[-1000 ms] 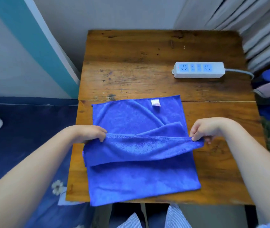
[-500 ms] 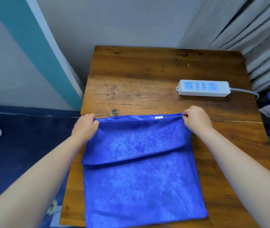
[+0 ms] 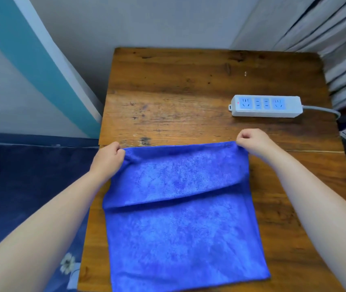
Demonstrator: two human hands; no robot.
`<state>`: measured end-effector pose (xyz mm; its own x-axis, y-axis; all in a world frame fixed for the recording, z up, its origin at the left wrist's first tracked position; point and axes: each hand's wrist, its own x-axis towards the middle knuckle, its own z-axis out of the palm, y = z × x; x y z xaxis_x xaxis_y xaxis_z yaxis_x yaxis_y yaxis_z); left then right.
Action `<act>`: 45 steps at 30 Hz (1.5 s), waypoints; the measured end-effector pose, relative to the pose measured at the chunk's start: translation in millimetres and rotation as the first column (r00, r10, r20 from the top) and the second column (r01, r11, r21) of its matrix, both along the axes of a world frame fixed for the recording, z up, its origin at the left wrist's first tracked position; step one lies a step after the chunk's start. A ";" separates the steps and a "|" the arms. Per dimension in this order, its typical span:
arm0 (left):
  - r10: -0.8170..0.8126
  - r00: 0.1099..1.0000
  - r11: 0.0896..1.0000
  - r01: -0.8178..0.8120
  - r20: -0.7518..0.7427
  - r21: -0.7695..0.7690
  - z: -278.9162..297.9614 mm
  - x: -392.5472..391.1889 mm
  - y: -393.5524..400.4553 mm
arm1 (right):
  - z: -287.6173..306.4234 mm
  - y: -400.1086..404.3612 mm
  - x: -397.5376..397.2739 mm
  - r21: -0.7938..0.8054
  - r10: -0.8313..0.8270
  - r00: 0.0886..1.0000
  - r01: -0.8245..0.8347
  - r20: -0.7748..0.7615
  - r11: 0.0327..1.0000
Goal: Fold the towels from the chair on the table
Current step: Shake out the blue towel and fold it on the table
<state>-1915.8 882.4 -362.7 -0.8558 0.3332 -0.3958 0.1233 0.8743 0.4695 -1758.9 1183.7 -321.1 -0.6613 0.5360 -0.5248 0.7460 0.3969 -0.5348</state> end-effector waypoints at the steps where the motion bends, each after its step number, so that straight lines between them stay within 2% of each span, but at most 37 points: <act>1: -0.017 1.000 0.996 0.019 0.021 -0.082 -4.7 0.1 2.2 | -6.1 0.2 -2.4 0.007 0.014 0.996 -0.015 0.092 1.000; 3: -0.063 0.997 0.981 0.069 0.039 -0.180 -10.0 -0.5 4.4 | -15.1 1.4 -4.0 0.056 0.033 0.981 -0.045 0.190 0.997; 6: -0.095 0.995 0.961 0.100 0.030 -0.259 -13.2 -2.5 6.1 | -23.7 3.6 -3.0 0.223 0.109 0.970 -0.159 0.218 0.962; 12: -0.223 0.967 0.942 0.183 -0.119 -0.282 -6.1 -3.1 3.4 | -34.1 -0.2 2.0 0.450 0.210 0.969 -0.245 0.127 0.859; 17: -0.398 0.915 0.892 0.371 -0.061 -0.259 -2.8 -3.3 1.7 | -32.6 -2.4 1.0 0.420 0.307 0.940 -0.342 0.151 0.841; 24: -0.482 0.876 0.840 0.455 -0.023 -0.295 1.0 -0.5 5.1 | -31.1 -6.2 -2.3 0.399 0.329 0.924 -0.380 0.193 0.835; 30: -0.467 0.884 0.842 0.436 -0.025 -0.319 2.1 3.3 5.8 | -31.0 -10.2 9.8 0.476 0.375 0.914 -0.401 0.154 0.783; 35: -0.536 0.818 0.829 0.463 -0.210 -0.314 3.7 2.2 0.3 | -36.7 -20.1 18.7 0.520 0.342 0.934 -0.345 0.105 0.782; 37: -0.507 0.828 0.854 0.445 -0.237 -0.271 1.8 4.6 1.2 | -36.2 -22.2 17.3 0.534 0.331 0.938 -0.332 0.100 0.778; 42: -0.416 0.902 0.830 0.326 -0.113 -0.453 -3.0 11.6 16.1 | -32.2 -12.4 16.6 0.572 0.344 0.935 -0.329 0.085 0.752; 45: -0.385 0.916 0.826 0.287 -0.113 -0.485 -3.5 11.8 17.4 | -31.3 -11.9 10.6 0.528 0.353 0.925 -0.372 0.142 0.763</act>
<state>-1904.0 899.8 -366.2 -0.7992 0.4416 -0.4077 0.4953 0.8682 -0.0304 -1748.3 1171.8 -352.3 -0.8519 0.4599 -0.2503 0.5006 0.8556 -0.1316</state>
